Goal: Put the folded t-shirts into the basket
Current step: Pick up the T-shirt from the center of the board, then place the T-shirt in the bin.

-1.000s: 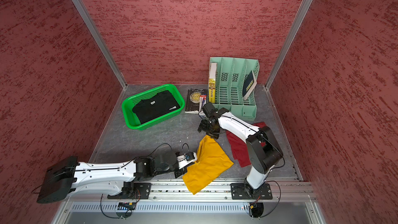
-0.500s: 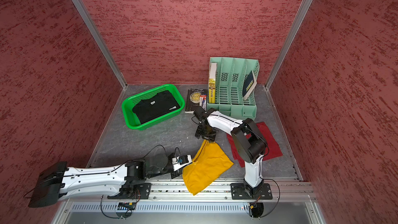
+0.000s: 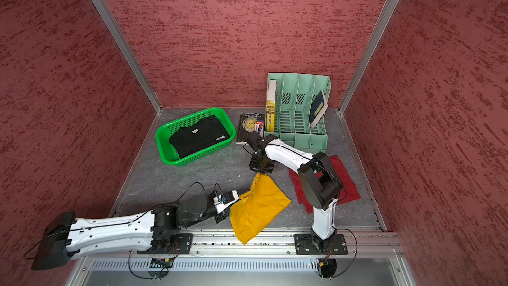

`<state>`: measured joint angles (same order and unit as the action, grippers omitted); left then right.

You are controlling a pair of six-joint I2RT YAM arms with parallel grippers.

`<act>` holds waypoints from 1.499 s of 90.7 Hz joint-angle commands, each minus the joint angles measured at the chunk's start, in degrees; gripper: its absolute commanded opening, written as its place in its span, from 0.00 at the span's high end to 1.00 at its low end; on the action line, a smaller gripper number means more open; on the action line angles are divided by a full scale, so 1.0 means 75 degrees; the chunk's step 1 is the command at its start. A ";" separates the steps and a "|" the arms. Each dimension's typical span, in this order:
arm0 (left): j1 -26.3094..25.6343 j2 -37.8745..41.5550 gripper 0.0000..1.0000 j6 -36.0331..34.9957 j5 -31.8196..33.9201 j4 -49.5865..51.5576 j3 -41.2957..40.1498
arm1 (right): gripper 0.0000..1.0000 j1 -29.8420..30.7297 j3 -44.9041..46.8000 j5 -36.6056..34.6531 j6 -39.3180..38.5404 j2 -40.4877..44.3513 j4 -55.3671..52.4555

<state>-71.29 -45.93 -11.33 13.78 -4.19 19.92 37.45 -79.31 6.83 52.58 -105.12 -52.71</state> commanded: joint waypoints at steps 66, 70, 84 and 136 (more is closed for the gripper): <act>0.4907 0.2765 1.00 0.0527 -0.0698 0.0374 0.0541 | 1.00 0.0461 -0.2321 -0.0117 0.3440 0.0494 0.3132; 0.5288 0.2758 1.00 0.0518 -0.0848 0.0153 0.0487 | 0.99 0.0484 -0.2483 -0.0101 0.3684 0.0205 0.3472; 0.6867 0.2254 1.00 0.1040 -0.1876 0.0001 0.0613 | 0.99 0.0497 -0.3227 0.0023 0.4261 -0.0795 0.4357; 1.0706 -0.1630 1.00 0.2368 -0.4158 -0.0576 0.2452 | 0.96 0.0491 -0.7729 0.0491 0.5121 -0.4828 0.5359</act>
<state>7.99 -53.10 5.93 -12.60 -5.15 36.18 40.99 -131.74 9.82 87.31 -136.03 -17.28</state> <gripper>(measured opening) 0.071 0.082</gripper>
